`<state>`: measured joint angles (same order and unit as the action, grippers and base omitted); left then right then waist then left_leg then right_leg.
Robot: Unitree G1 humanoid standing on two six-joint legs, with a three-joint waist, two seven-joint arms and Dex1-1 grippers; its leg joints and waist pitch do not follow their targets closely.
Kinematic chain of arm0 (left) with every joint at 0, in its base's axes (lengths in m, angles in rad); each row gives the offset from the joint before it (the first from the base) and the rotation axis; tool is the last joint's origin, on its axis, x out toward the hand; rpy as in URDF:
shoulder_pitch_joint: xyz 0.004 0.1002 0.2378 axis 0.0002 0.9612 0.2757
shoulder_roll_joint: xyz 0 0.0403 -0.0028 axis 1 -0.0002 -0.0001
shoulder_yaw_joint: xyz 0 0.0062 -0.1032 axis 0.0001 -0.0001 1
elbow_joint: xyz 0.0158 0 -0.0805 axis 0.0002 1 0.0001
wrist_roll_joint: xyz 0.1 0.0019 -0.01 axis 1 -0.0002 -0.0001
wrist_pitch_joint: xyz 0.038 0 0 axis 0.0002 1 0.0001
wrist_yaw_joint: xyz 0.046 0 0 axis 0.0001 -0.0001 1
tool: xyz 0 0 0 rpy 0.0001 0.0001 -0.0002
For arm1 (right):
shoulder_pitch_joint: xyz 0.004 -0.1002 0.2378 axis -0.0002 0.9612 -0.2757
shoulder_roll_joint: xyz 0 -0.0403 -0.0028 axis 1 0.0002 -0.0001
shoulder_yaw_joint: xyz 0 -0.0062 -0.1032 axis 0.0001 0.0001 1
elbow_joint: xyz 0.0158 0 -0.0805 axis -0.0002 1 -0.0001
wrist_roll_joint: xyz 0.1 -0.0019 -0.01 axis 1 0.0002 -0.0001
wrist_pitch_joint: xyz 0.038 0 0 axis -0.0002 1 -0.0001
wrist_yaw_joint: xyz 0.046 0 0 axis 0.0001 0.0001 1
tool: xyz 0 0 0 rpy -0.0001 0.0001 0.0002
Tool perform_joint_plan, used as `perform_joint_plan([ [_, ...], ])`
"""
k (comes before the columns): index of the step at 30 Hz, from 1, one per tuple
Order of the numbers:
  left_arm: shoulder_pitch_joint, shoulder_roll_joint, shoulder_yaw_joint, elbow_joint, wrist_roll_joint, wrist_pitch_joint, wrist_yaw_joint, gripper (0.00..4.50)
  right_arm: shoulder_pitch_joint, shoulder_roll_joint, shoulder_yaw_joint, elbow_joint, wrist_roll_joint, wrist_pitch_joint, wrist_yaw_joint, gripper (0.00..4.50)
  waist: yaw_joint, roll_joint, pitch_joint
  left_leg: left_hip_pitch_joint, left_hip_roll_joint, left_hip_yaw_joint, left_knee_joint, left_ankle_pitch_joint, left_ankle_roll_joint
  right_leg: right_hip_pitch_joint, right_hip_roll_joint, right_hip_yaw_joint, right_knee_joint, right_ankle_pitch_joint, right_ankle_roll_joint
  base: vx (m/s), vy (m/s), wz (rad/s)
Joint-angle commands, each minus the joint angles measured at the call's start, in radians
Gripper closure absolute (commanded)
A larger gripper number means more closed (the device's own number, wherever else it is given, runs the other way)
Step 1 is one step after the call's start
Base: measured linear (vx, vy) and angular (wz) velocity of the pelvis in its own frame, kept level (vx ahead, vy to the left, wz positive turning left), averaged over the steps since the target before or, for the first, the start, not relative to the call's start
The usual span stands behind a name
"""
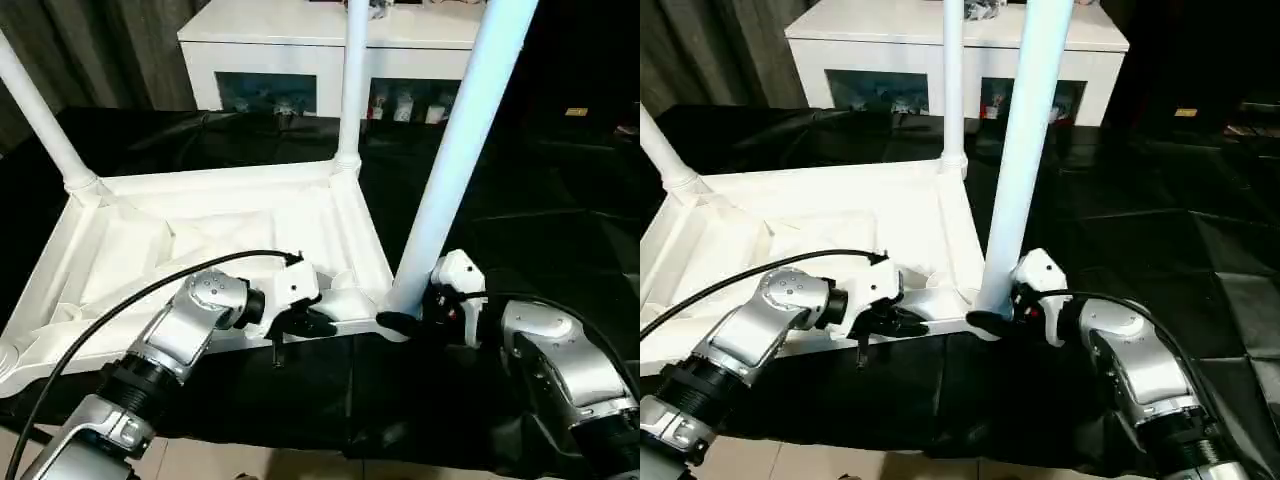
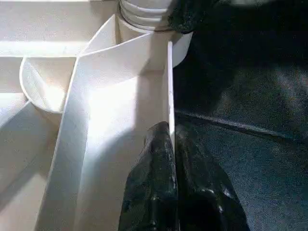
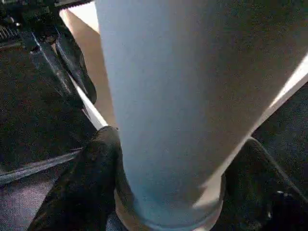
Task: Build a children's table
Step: Rotate leg to tighten
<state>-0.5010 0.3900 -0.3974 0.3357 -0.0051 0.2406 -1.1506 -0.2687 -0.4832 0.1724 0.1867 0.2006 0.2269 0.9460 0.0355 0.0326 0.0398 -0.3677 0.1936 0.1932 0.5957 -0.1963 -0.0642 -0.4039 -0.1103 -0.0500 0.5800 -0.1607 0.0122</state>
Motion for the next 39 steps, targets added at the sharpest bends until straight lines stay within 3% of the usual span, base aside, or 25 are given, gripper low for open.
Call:
perform_joint_plan([
  [1,-0.017,0.005,-0.001,-0.004,0.003,0.000,-0.004,4.50,-0.005,0.002,-0.014,-0.001,0.013,-0.012,0.014,1.73,-0.003,-0.010,-0.061,0.011,0.029,-0.008,-0.075,-0.211,0.065,0.045,-0.022,0.025,-0.050,-0.179,-0.249,0.000,0.000,0.00],
  [5,-0.014,0.010,-0.004,-0.003,0.005,0.003,-0.008,4.50,0.004,0.004,-0.012,0.008,0.016,-0.005,0.015,1.86,-0.003,-0.010,-0.061,0.010,0.029,-0.007,-0.075,-0.202,0.070,0.046,-0.022,0.025,-0.049,-0.166,-0.254,0.000,0.000,0.00],
  [11,-0.014,-0.006,-0.003,0.011,0.012,0.019,0.021,4.50,0.001,0.042,-0.001,0.081,-0.058,-0.011,-0.110,1.87,-0.006,-0.009,-0.058,0.010,0.028,-0.007,-0.077,-0.229,0.057,0.044,-0.022,0.025,-0.053,-0.211,-0.245,0.000,0.000,0.00],
  [14,-0.046,-0.079,0.019,0.073,0.037,0.048,0.153,4.50,-0.046,0.154,-0.055,0.152,-0.098,0.022,-0.361,1.87,-0.019,-0.010,-0.053,0.009,0.023,-0.010,-0.083,-0.290,0.015,0.036,-0.019,0.025,-0.061,-0.313,-0.213,0.000,0.000,0.00],
  [15,-0.072,-0.134,0.036,0.121,0.050,0.059,0.246,4.50,-0.075,0.223,-0.094,0.188,-0.109,0.044,-0.516,1.87,-0.024,-0.012,-0.053,0.012,0.020,-0.012,-0.084,-0.323,-0.007,0.035,-0.020,0.023,-0.068,-0.380,-0.190,0.000,0.000,0.00],
  [16,-0.082,-0.157,0.042,0.140,0.055,0.063,0.284,4.50,-0.086,0.250,-0.110,0.202,-0.115,0.051,-0.581,1.87,-0.028,-0.013,-0.056,0.020,0.020,-0.013,-0.083,-0.329,-0.021,0.028,-0.019,0.026,-0.071,-0.381,-0.184,0.000,0.000,0.00],
  [17,-0.082,-0.157,0.042,0.140,0.055,0.063,0.284,4.50,-0.086,0.250,-0.110,0.202,-0.115,0.051,-0.581,1.87,-0.028,-0.013,-0.056,0.020,0.020,-0.013,-0.083,-0.329,-0.021,0.028,-0.019,0.026,-0.071,-0.381,-0.184,0.000,0.000,0.00],
  [18,-0.114,-0.219,0.066,0.194,0.063,0.081,0.394,4.50,-0.111,0.314,-0.144,0.234,-0.116,0.071,-0.708,1.88,-0.035,-0.015,-0.055,0.014,0.019,-0.015,-0.086,-0.341,-0.019,0.033,-0.017,0.025,-0.073,-0.381,-0.174,0.000,0.000,0.00],
  [19,-0.125,-0.240,0.076,0.213,0.064,0.090,0.433,4.50,-0.120,0.334,-0.153,0.246,-0.116,0.076,-0.747,1.88,-0.037,-0.010,-0.057,0.015,0.019,-0.015,-0.085,-0.334,-0.016,0.029,-0.018,0.027,-0.074,-0.358,-0.179,0.000,0.000,0.00],
  [21,-0.155,-0.290,0.098,0.263,0.067,0.095,0.530,4.50,-0.145,0.384,-0.174,0.281,-0.114,0.074,-0.835,1.88,-0.037,-0.013,-0.060,0.014,0.016,-0.014,-0.083,-0.318,-0.011,0.031,-0.015,0.026,-0.073,-0.327,-0.181,0.000,0.000,0.00],
  [22,-0.163,-0.302,0.100,0.277,0.069,0.091,0.549,4.50,-0.154,0.399,-0.175,0.291,-0.115,0.070,-0.854,1.88,-0.035,-0.015,-0.060,0.018,0.016,-0.011,-0.081,-0.312,-0.002,0.028,-0.015,0.027,-0.074,-0.311,-0.187,0.000,0.000,0.00],
  [24,-0.186,-0.329,0.100,0.315,0.081,0.073,0.600,4.50,-0.183,0.437,-0.152,0.320,-0.124,0.051,-0.859,1.88,-0.032,-0.011,-0.061,0.013,0.015,-0.011,-0.080,-0.297,0.009,0.032,-0.017,0.027,-0.073,-0.300,-0.189,0.000,0.000,0.00],
  [27,-0.208,-0.342,0.095,0.362,0.109,0.040,0.615,4.50,-0.214,0.470,-0.129,0.354,-0.152,0.017,-0.863,1.88,-0.030,-0.015,-0.063,0.008,0.014,-0.010,-0.078,-0.266,0.024,0.035,-0.018,0.025,-0.071,-0.274,-0.188,0.000,0.000,0.00],
  [28,-0.210,-0.331,0.083,0.367,0.124,0.024,0.610,4.50,-0.207,0.473,-0.130,0.323,-0.120,-0.019,-0.802,1.88,-0.029,-0.016,-0.064,0.006,0.014,-0.010,-0.078,-0.256,0.031,0.039,-0.020,0.025,-0.070,-0.266,-0.186,0.000,0.000,0.00],
  [29,-0.208,-0.325,0.081,0.363,0.125,0.026,0.603,4.50,-0.203,0.465,-0.123,0.306,-0.120,-0.030,-0.779,1.32,-0.027,-0.016,-0.064,0.007,0.016,-0.010,-0.078,-0.252,0.036,0.038,-0.020,0.026,-0.070,-0.256,-0.186,0.000,0.000,0.00],
  [30,-0.206,-0.318,0.079,0.360,0.124,0.028,0.594,4.50,-0.200,0.456,-0.117,0.293,-0.124,-0.040,-0.764,1.18,-0.025,-0.015,-0.064,0.008,0.017,-0.008,-0.077,-0.238,0.044,0.038,-0.019,0.026,-0.067,-0.233,-0.193,0.000,0.000,0.00],
  [33,-0.194,-0.286,0.067,0.343,0.130,0.030,0.561,4.50,-0.193,0.421,-0.125,0.253,-0.122,-0.040,-0.741,0.97,-0.026,-0.014,-0.063,0.001,0.018,-0.010,-0.079,-0.228,0.060,0.044,-0.020,0.024,-0.064,-0.223,-0.196,0.000,0.000,0.00],
  [34,-0.191,-0.281,0.064,0.341,0.130,0.030,0.554,4.50,-0.192,0.414,-0.127,0.247,-0.119,-0.038,-0.737,0.97,-0.034,-0.015,-0.063,-0.007,0.018,-0.015,-0.081,-0.225,0.057,0.051,-0.020,0.022,-0.061,-0.228,-0.190,0.000,0.000,0.00],
  [35,-0.183,-0.265,0.058,0.328,0.128,0.030,0.530,4.50,-0.187,0.390,-0.128,0.226,-0.108,-0.025,-0.703,0.85,-0.036,-0.015,-0.063,-0.009,0.018,-0.016,-0.083,-0.228,0.056,0.052,-0.021,0.020,-0.061,-0.240,-0.187,0.000,0.000,0.00],
  [37,-0.170,-0.242,0.050,0.309,0.125,0.030,0.495,4.50,-0.178,0.349,-0.122,0.194,-0.103,-0.009,-0.655,0.75,-0.036,-0.015,-0.063,0.000,0.019,-0.014,-0.080,-0.245,0.054,0.046,-0.021,0.022,-0.066,-0.264,-0.188,0.000,0.000,0.00],
  [39,-0.148,-0.200,0.042,0.279,0.123,0.011,0.421,4.50,-0.141,0.249,-0.081,0.126,-0.108,-0.005,-0.503,0.75,-0.034,-0.013,-0.066,-0.001,0.021,-0.012,-0.074,-0.202,0.072,0.050,-0.018,0.023,-0.057,-0.165,-0.216,0.000,0.000,0.00],
])
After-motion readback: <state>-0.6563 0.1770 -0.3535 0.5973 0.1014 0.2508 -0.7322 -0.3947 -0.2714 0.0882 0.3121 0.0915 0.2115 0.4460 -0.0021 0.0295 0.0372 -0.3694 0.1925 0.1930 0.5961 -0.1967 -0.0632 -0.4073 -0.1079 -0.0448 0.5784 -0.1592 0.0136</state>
